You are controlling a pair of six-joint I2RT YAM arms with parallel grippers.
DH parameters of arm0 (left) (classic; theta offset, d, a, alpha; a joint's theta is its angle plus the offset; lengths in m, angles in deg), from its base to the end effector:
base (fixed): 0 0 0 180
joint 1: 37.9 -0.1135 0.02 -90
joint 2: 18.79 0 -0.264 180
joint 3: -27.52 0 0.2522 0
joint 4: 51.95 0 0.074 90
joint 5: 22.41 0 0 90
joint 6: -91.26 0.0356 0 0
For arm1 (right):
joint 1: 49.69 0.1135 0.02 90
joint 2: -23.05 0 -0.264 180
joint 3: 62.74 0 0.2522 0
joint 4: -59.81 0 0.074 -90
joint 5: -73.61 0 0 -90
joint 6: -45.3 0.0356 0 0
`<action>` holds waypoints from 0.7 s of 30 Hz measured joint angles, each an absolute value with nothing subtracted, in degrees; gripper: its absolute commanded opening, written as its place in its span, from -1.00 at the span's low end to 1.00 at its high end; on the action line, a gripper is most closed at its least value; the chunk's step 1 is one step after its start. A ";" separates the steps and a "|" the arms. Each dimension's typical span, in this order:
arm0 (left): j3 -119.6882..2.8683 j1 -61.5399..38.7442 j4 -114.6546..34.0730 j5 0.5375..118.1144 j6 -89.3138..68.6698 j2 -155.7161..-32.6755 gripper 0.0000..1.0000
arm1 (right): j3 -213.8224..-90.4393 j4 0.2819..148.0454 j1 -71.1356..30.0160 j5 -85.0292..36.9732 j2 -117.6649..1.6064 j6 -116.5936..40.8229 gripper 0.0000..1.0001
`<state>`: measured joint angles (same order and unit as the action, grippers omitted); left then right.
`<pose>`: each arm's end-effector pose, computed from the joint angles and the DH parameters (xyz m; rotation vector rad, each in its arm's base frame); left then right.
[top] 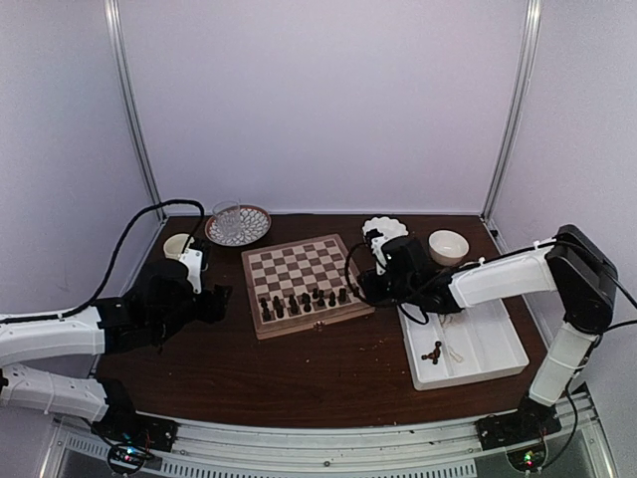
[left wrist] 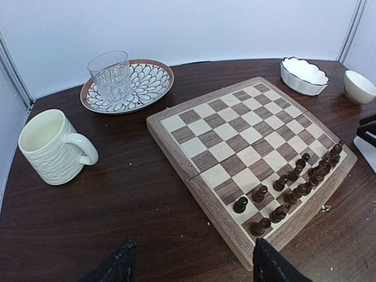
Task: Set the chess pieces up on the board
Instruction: Place the pawn at a8.
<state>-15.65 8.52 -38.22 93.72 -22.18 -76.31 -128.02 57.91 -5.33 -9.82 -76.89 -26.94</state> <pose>0.1603 -0.1457 0.2238 0.1256 2.0165 -0.3066 0.2638 0.2523 0.1709 -0.4353 2.1383 0.5068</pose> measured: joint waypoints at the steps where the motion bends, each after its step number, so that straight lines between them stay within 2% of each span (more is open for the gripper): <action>1: -15.65 8.54 -38.20 93.74 -22.18 -76.20 0.36 | -128.94 59.68 -5.33 -9.75 -76.30 -27.12 -0.26; 9: -15.65 8.54 -38.13 93.74 -22.18 -75.65 0.36 | -142.89 78.39 -5.35 -8.70 -77.30 -28.69 -0.31; 21: -15.65 8.54 -38.13 93.74 -22.18 -75.78 0.36 | -147.52 90.52 -5.37 -12.62 -83.56 -29.32 -0.38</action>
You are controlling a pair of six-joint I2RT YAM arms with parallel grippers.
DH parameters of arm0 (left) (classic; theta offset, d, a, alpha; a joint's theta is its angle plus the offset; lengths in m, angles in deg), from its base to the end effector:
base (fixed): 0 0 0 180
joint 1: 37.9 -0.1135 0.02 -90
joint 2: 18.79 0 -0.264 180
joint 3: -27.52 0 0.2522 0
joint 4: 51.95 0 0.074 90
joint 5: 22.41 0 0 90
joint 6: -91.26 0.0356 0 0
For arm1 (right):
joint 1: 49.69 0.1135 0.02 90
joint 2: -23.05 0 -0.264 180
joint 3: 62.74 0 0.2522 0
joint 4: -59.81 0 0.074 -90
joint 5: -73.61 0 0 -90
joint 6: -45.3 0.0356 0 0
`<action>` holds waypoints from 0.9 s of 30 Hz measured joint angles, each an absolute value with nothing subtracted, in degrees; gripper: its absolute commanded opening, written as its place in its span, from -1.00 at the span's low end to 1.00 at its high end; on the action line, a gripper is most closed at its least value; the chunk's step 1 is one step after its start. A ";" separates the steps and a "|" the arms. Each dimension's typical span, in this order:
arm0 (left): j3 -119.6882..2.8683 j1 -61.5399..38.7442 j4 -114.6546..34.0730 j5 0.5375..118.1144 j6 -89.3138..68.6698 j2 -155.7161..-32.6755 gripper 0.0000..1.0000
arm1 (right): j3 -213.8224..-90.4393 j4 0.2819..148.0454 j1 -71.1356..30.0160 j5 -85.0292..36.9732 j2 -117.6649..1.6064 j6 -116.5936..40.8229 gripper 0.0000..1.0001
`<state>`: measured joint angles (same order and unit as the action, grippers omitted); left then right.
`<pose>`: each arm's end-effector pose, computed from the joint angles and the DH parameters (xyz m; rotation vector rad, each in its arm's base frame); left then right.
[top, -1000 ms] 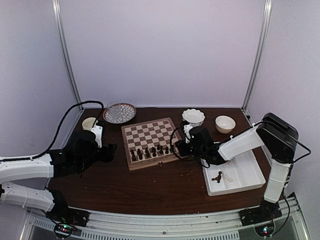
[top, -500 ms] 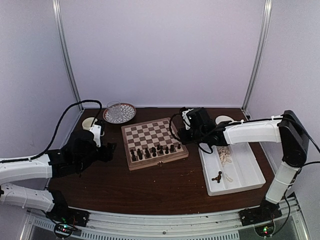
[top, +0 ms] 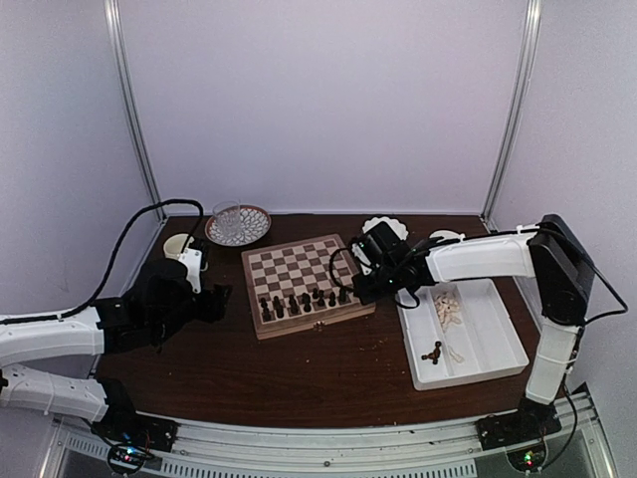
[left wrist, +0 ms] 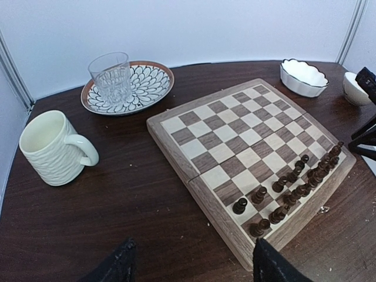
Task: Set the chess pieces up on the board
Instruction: Place the pawn at a8.
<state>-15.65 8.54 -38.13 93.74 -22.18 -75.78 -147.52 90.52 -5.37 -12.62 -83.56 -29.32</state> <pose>0.1595 -0.1449 0.2255 0.1229 2.0102 -0.3115 0.2851 0.2751 0.1858 -0.6025 2.4473 0.3534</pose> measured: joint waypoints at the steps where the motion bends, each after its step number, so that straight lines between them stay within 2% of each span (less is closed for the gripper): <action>1: -15.65 8.54 -38.13 93.74 -22.18 -75.83 0.35 | -147.83 90.76 -5.37 -12.88 -83.91 -29.35 -0.38; 27: -15.67 8.52 -38.13 93.74 -22.18 -76.94 0.36 | -151.28 92.09 -6.44 -14.71 -88.52 -29.56 -0.50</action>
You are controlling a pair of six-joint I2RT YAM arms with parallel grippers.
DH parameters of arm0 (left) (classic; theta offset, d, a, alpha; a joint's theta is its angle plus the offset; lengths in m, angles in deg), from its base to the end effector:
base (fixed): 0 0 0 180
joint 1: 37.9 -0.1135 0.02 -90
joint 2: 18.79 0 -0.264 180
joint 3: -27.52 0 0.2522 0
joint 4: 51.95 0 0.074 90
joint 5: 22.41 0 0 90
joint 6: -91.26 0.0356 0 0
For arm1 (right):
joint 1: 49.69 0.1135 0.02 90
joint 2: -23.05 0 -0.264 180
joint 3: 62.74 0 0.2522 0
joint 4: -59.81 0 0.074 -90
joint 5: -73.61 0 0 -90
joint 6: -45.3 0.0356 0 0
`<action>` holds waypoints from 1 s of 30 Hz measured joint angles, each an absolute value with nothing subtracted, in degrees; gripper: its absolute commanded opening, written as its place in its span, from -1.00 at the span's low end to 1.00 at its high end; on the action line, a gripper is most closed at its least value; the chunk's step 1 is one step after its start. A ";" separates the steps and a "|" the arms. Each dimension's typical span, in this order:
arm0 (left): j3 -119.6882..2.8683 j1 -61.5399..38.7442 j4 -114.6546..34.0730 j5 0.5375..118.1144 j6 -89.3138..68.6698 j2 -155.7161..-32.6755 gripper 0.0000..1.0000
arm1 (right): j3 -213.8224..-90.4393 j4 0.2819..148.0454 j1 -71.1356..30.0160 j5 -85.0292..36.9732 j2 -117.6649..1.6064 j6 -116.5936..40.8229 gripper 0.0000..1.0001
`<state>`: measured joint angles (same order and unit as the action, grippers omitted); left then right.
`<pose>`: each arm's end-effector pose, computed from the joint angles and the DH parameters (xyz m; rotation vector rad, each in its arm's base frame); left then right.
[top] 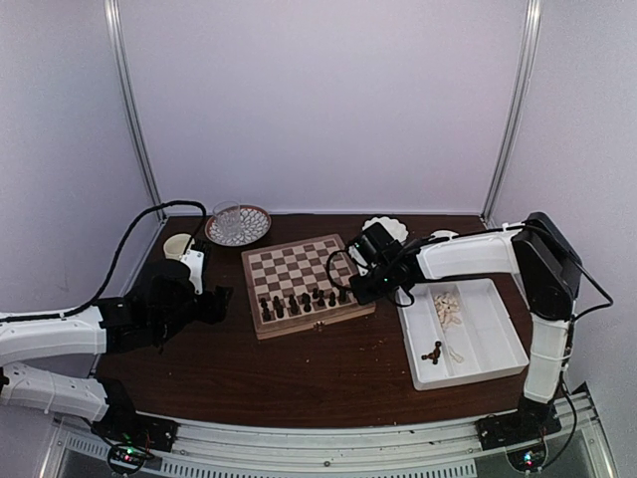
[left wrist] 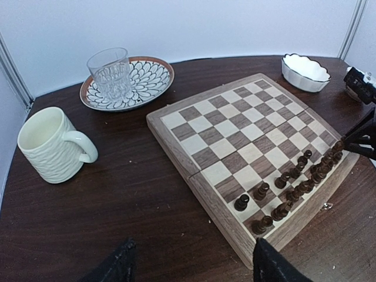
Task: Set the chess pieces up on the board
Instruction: Place the pawn at a8, then pick up the pawn from a8.
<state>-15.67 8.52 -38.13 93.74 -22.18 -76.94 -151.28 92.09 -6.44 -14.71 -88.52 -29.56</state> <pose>0.1611 -0.1465 0.2216 0.1298 2.0263 -0.2984 0.3005 0.2812 0.1702 -0.6141 2.5017 0.3595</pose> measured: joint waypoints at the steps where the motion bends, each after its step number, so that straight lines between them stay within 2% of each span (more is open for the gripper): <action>1: -15.67 8.54 -38.13 93.74 -22.18 -76.94 0.35 | -151.39 92.07 -6.44 -14.71 -88.63 -29.56 -0.51; 11: -15.67 8.54 -38.13 93.74 -22.18 -76.90 0.36 | -152.11 91.96 -6.46 -14.91 -89.59 -29.98 -0.55; 22: -15.67 8.54 -38.11 93.74 -22.18 -76.87 0.36 | -152.31 91.83 -6.44 -14.91 -89.57 -30.31 -0.71; 30: -15.67 8.54 -38.11 93.74 -22.18 -76.87 0.36 | -152.31 91.72 -6.46 -14.91 -89.57 -30.90 -0.73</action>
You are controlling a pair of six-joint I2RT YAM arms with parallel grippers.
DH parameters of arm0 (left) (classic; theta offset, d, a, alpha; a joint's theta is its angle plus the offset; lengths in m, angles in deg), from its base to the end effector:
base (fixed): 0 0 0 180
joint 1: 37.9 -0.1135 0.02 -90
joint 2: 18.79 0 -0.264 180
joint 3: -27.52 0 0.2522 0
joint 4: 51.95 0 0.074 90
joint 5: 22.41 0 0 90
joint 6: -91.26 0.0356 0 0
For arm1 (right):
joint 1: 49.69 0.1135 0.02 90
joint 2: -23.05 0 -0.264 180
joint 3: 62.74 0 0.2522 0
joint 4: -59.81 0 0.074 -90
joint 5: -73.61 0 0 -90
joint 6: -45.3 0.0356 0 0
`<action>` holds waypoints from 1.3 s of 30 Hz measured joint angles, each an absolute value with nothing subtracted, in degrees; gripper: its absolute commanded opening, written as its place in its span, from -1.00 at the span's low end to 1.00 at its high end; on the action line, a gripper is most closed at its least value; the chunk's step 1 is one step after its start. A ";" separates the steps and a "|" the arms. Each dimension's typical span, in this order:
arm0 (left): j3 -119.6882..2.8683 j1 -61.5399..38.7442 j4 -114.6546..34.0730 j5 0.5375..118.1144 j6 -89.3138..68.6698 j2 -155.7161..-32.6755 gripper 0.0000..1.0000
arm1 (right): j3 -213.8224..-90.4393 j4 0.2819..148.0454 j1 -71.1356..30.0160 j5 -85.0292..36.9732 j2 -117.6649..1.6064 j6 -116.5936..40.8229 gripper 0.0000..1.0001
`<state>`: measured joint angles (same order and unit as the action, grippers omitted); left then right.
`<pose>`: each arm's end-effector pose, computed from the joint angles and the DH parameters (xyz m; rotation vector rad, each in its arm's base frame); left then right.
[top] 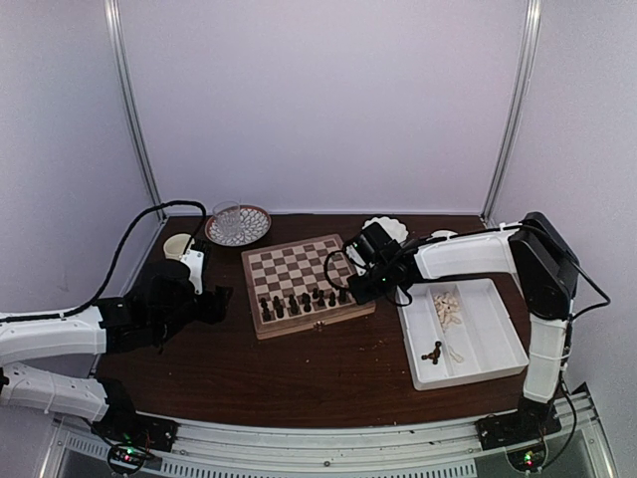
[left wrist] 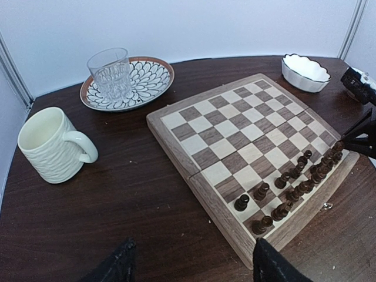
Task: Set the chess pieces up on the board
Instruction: Pick up the pawn from a8, then place the pawn at c7.
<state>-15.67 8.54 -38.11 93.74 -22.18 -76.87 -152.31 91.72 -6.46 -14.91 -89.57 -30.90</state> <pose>0.1609 -0.1465 0.2218 0.1299 2.0256 -0.2992 0.3041 0.2846 0.1687 -0.6425 2.4876 0.3580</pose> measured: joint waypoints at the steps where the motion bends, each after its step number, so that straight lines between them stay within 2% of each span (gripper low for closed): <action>1: -15.67 8.52 -38.11 93.74 -22.18 -76.85 0.36 | -152.31 91.68 -6.46 -14.91 -89.57 -30.98 -0.73; 23: -15.67 8.54 -37.28 94.46 -22.14 -75.04 0.36 | -155.06 92.57 -6.14 -16.53 -84.63 -33.89 -0.74; 39: -15.67 8.52 -37.06 94.59 -21.75 -74.45 0.36 | -165.84 98.67 -3.91 -21.47 -91.51 -38.18 -0.74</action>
